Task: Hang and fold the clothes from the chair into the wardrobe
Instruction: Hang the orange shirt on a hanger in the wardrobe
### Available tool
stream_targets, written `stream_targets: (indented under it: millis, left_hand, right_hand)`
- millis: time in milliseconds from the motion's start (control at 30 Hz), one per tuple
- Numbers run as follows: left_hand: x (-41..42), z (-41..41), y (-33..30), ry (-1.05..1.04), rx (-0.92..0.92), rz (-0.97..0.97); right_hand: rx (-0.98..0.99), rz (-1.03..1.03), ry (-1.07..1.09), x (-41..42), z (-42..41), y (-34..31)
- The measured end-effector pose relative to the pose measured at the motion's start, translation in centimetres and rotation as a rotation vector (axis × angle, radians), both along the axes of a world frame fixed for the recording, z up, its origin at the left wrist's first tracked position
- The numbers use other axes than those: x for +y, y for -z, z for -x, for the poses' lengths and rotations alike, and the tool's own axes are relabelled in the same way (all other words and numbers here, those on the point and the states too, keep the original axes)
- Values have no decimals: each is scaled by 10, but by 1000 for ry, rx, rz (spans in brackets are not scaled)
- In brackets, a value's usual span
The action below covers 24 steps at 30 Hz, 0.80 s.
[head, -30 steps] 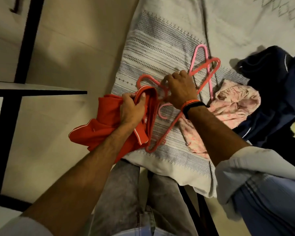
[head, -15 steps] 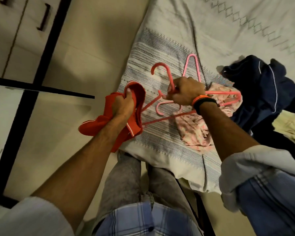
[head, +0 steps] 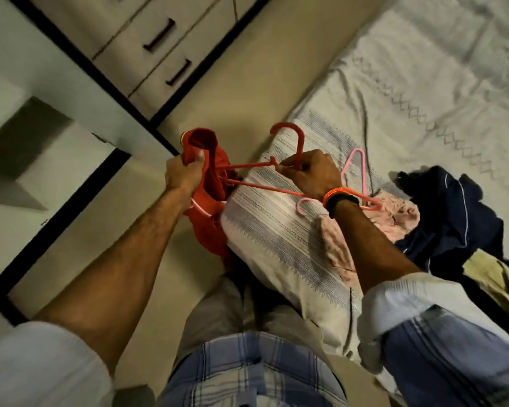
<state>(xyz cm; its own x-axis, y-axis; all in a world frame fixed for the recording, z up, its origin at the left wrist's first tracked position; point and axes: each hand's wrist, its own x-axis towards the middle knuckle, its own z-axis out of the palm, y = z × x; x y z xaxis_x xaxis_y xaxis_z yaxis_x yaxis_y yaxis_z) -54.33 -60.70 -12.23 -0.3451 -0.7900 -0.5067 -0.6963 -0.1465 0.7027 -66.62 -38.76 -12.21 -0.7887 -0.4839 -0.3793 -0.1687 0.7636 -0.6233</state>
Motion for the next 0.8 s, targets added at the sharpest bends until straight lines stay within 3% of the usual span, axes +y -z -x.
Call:
stream_targets:
  millis: [200,400,567,800]
  left_hand:
    - [-49,-53,-57,-201,129,9]
    - [-109,-115,-107,-394,281,6]
    - [-158,-167,-144,-421,423,20]
    - [-210,-241,-202,-193,281,333]
  right_hand:
    - [40,92,-74,-54,-15,-46]
    - [-4,316,-99,-116,-51,-94]
    - [-2,462,-184,-167,-94,-131]
    - [53,453,-403,-228,-176,-169]
